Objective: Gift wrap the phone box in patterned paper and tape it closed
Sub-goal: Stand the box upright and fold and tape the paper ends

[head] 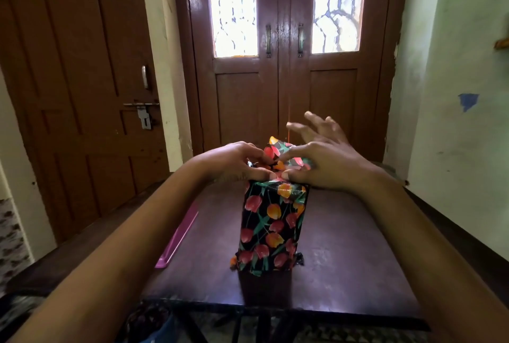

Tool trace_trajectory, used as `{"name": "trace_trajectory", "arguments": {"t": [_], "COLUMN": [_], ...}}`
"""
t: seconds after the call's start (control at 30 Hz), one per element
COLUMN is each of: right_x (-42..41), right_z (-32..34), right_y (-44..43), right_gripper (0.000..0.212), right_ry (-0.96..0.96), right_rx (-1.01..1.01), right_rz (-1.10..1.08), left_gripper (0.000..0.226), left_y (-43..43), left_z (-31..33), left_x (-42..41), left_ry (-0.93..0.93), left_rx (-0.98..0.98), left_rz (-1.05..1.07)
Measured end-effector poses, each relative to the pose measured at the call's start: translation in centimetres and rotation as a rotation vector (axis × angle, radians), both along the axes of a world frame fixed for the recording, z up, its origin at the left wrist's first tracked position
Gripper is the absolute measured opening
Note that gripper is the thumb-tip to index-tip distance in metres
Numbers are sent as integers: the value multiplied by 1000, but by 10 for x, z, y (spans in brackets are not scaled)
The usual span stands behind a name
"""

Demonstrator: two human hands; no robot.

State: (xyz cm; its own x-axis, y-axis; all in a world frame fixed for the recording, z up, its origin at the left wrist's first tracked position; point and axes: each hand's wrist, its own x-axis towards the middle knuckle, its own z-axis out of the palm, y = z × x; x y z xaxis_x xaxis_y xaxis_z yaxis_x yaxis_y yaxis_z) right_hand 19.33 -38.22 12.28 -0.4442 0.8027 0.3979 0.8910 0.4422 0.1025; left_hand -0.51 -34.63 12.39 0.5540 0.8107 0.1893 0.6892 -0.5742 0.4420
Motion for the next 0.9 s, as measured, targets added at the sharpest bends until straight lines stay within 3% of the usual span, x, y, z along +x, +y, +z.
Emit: {"name": "trace_trajectory", "arguments": {"t": [0.23, 0.4, 0.6, 0.8, 0.9], "right_x": [2, 6, 5, 3, 2], "right_z": [-16, -23, -27, -37, -37], "right_y": [10, 11, 19, 24, 26], "right_gripper": [43, 46, 41, 41, 42], "right_ry": [218, 422, 469, 510, 499], "right_rx": [-352, -363, -376, -362, -356], "right_rz": [-43, 58, 80, 33, 24], "left_gripper": [36, 30, 29, 21, 23], "left_y": [2, 3, 7, 10, 8], "left_z": [-5, -6, -7, -25, -21], "left_x": [-6, -6, -6, -3, -3], "left_ry": [-18, -25, -66, -379, -285], "left_rx": [-38, -33, -63, 85, 28], "left_rz": [12, 4, 22, 116, 90]}}
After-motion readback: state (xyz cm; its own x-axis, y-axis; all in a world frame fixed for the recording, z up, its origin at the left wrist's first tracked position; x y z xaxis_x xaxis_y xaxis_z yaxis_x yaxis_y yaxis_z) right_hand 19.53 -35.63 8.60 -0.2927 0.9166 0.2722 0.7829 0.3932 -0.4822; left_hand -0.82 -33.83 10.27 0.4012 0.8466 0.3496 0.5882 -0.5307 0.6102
